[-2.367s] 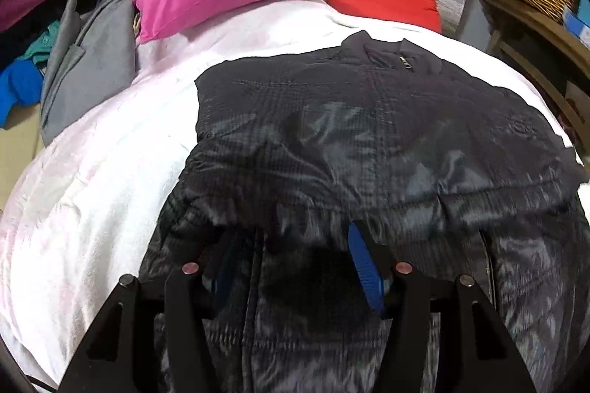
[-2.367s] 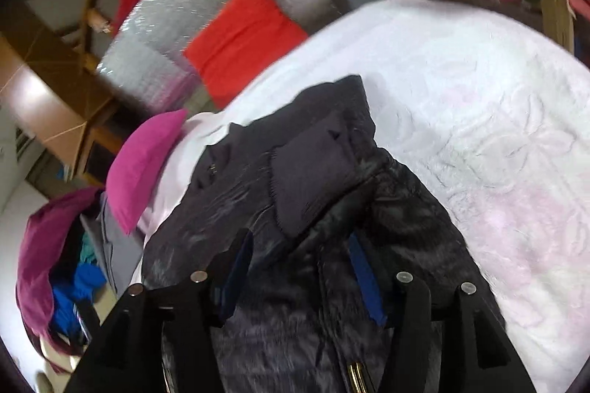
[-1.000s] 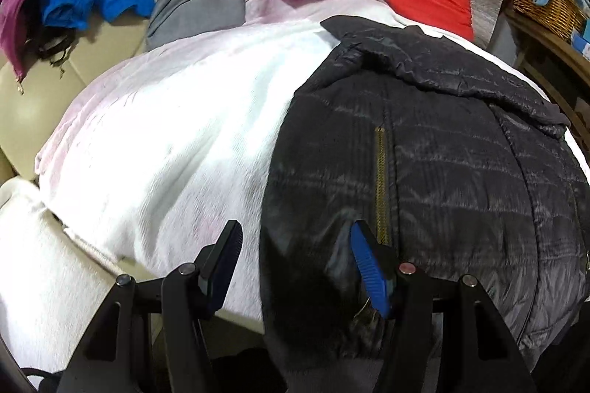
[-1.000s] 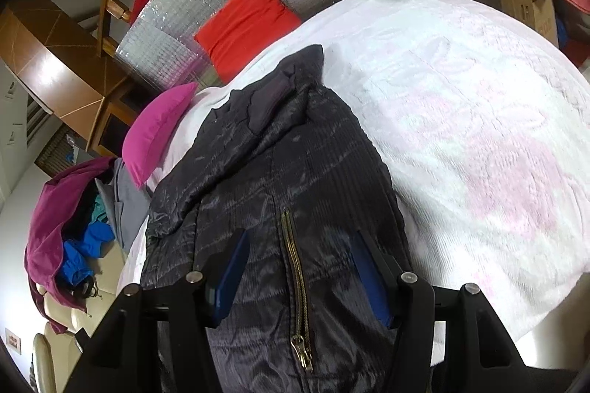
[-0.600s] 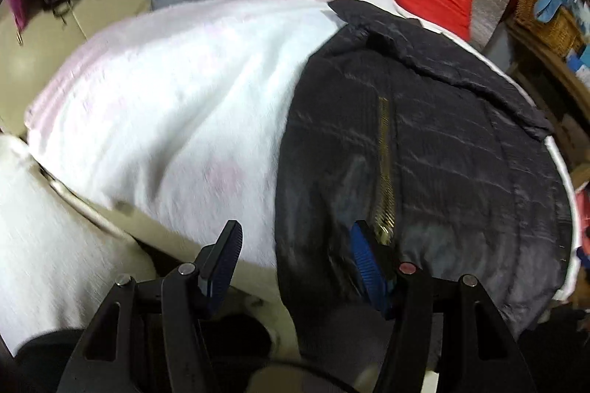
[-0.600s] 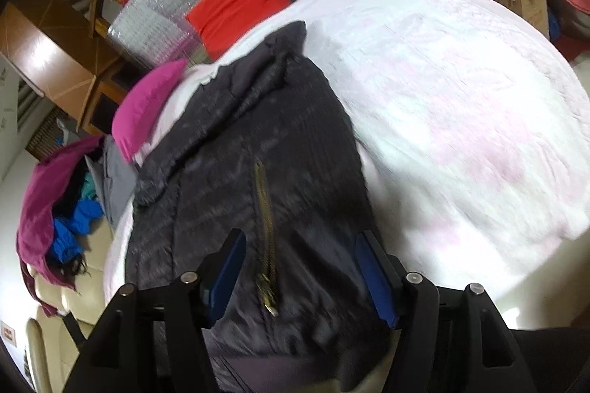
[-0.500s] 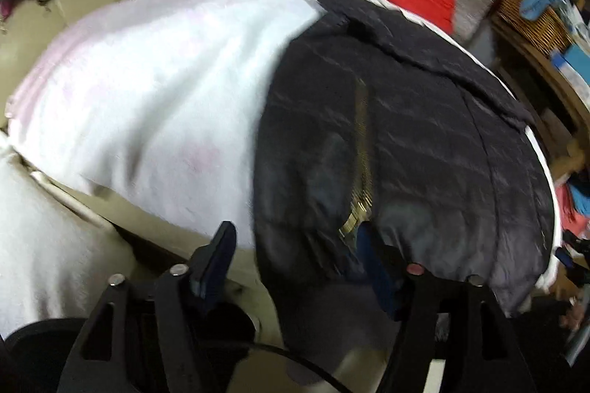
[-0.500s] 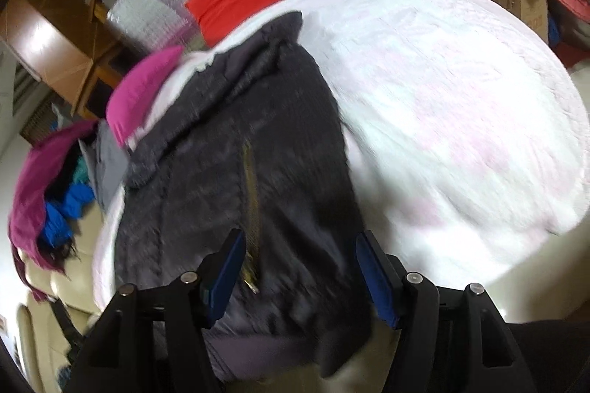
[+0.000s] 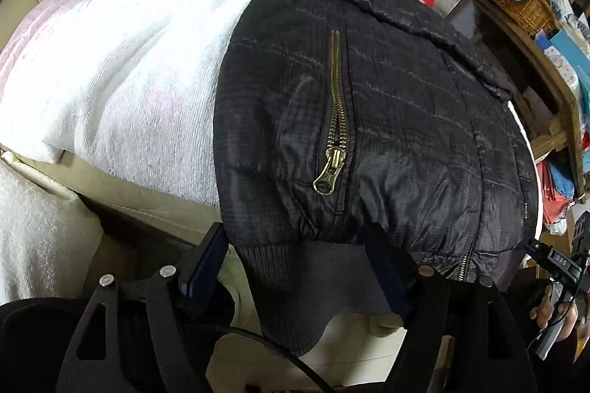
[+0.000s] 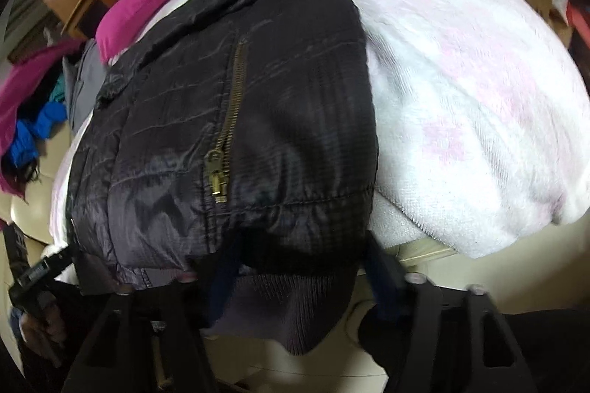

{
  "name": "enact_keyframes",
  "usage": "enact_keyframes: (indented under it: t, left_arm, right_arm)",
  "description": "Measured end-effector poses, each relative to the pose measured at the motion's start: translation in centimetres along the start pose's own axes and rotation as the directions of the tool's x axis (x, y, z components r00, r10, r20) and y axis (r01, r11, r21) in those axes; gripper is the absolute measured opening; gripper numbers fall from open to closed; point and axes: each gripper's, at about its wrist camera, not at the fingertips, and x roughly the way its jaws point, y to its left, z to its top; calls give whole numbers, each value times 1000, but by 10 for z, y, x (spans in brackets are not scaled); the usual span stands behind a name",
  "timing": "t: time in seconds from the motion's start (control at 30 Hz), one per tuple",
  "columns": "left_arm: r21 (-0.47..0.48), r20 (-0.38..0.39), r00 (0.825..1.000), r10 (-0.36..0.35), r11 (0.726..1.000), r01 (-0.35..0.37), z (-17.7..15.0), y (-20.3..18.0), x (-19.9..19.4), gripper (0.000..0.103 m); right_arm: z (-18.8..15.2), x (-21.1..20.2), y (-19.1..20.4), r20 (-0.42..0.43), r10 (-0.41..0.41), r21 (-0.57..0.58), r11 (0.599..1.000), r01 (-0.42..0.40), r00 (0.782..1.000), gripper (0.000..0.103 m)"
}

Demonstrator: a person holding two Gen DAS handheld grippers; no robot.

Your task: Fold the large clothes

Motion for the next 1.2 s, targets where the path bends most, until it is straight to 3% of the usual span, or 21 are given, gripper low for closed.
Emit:
enact_keyframes:
  t: [0.1, 0.13, 0.27, 0.33, 0.4, 0.47, 0.5, 0.53, 0.57, 0.63, 0.67, 0.73, 0.83, 0.87, 0.97, 1.1, 1.2]
  left_arm:
    - [-7, 21, 999, -29, 1000, 29, -3, 4, -9, 73]
    - [-7, 27, 999, -32, 999, 32, -3, 5, -10, 65]
    - [-9, 41, 998, -45, 999, 45, -2, 6, -14, 60]
    - [-7, 28, 999, -25, 1000, 25, 0, 6, -10, 61]
    - [-4, 0, 1000, -10, 1000, 10, 2, 7, -3, 71]
    - [0, -50, 999, -22, 1000, 22, 2, 5, 7, 74]
    - [4, -72, 997, -20, 1000, 20, 0, 4, 12, 74]
    - [11, -89, 996, -17, 1000, 18, -1, 3, 15, 74]
    - [15, -95, 995, -21, 1000, 22, -3, 3, 16, 73]
    - [14, -75, 996, -46, 999, 48, -4, 3, 13, 70]
    - [12, -65, 996, -57, 998, 58, -4, 3, 11, 60]
    - [4, -53, 997, -51, 999, 52, -4, 5, 8, 45]
    - [-6, -29, 997, -74, 997, 74, -3, 7, 1, 26]
    - [-7, -18, 996, -82, 997, 82, -3, 7, -3, 22]
    - [-6, 13, 993, -121, 993, 121, -4, 11, -15, 21]
    - [1, 13, 990, -138, 990, 138, -7, 11, -21, 23]
    - [5, -3, 990, -143, 990, 143, -6, 9, -19, 32]
  right_arm:
    - [-4, -12, 7, 17, -4, -21, 1000, 4, 1000, 35]
    - [-5, -16, 9, 22, 5, -27, 1000, -4, 1000, 31]
    - [-5, -38, 18, 70, 114, -68, 992, -109, 991, 29]
    - [-4, -31, 18, 46, 110, -71, 992, -106, 993, 32]
    - [-7, -22, 12, 19, 86, -47, 995, -85, 996, 32]
    - [-9, -14, 5, -5, 88, -6, 996, -88, 996, 43]
    - [-10, -11, 1, -28, 98, 13, 995, -98, 995, 65]
    - [-12, -5, -2, -65, 111, 31, 994, -109, 992, 76]
    - [-15, 2, -2, -106, 111, 32, 994, -108, 988, 76]
    - [-18, 6, 7, -110, 61, -53, 996, -67, 992, 68]
    - [-17, 7, 9, -102, 40, -89, 995, -49, 994, 63]
    - [-18, 4, 16, -74, 6, -155, 988, -18, 997, 40]
    - [-17, -5, 18, -56, 4, -167, 986, -13, 998, 22]
    - [-16, -10, 22, -46, 4, -172, 985, -12, 999, 20]
    - [-18, -23, 29, -25, 16, -190, 981, -20, 1000, 17]
    - [-13, -41, 35, -3, 87, -187, 979, -86, 996, 17]
    - [-9, -32, 28, -63, 86, -108, 990, -93, 994, 20]
